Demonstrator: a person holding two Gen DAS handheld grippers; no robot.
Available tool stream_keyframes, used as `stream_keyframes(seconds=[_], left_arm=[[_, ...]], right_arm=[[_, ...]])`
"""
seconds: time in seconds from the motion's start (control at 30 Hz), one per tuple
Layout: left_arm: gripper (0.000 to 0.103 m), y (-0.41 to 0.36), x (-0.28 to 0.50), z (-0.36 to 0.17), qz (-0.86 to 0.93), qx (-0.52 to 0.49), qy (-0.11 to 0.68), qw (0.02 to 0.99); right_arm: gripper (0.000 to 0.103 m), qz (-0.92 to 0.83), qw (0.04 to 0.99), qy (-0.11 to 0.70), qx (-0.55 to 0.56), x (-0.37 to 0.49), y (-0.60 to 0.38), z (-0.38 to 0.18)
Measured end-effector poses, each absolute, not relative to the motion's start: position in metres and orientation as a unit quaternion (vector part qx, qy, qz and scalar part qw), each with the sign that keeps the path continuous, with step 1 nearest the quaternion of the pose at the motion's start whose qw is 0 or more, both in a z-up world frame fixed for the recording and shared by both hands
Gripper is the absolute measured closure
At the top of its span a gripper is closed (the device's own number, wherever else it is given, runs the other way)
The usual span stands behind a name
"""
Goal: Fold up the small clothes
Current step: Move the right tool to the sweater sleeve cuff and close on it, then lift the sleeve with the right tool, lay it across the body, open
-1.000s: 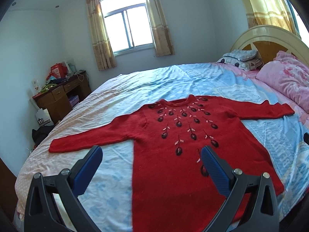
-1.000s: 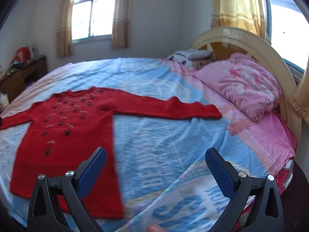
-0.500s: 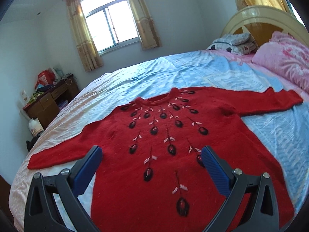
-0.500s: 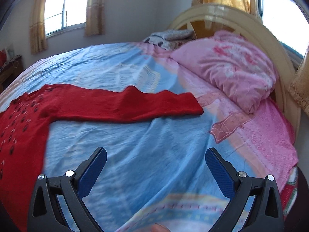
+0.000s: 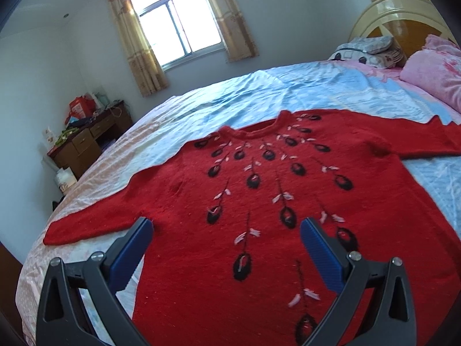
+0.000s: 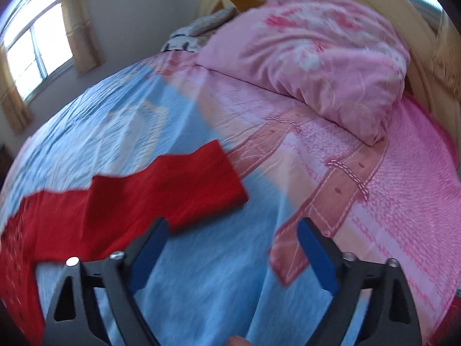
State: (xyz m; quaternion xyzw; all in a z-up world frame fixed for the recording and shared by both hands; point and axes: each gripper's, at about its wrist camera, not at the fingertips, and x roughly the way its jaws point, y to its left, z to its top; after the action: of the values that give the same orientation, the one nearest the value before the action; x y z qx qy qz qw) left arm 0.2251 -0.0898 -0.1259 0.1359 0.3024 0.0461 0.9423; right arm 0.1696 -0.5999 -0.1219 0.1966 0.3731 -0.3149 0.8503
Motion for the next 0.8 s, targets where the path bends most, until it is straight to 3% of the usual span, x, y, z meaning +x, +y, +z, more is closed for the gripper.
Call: stream_keyframes(seconds=[0.23, 0.37, 0.47, 0.53, 0.63, 0.8], left_arm=[[0.0, -0.079, 0.234, -0.13, 0.057, 0.128, 0.314, 0.939], [0.0, -0.074, 0.239, -0.13, 0.062, 0.123, 0.314, 0.939], [0.0, -0.068, 0.242, -0.13, 0.069, 0.118, 0.318, 0.938], [0.0, -0.063, 0.242, -0.13, 0.071, 0.113, 0.318, 0.939], [0.0, -0.057, 0.24, -0.129, 0.074, 0.117, 0.315, 0.939], [0.0, -0.041, 0.241, -0.125, 0.087, 0.104, 0.314, 0.94]], right_arm=[[0.042, -0.288, 0.84, 0.353, 0.294, 0.174, -0.637, -0.128], [0.046, -0.264, 0.841, 0.356, 0.312, 0.184, -0.64, -0.135], [0.058, -0.257, 0.834, 0.364, 0.326, 0.192, -0.643, -0.144], [0.08, -0.259, 0.837, 0.37, 0.308, 0.197, -0.64, -0.144], [0.093, -0.26, 0.84, 0.375, 0.293, 0.2, -0.637, -0.141], [0.094, -0.265, 0.858, 0.35, 0.266, 0.196, -0.627, -0.113]])
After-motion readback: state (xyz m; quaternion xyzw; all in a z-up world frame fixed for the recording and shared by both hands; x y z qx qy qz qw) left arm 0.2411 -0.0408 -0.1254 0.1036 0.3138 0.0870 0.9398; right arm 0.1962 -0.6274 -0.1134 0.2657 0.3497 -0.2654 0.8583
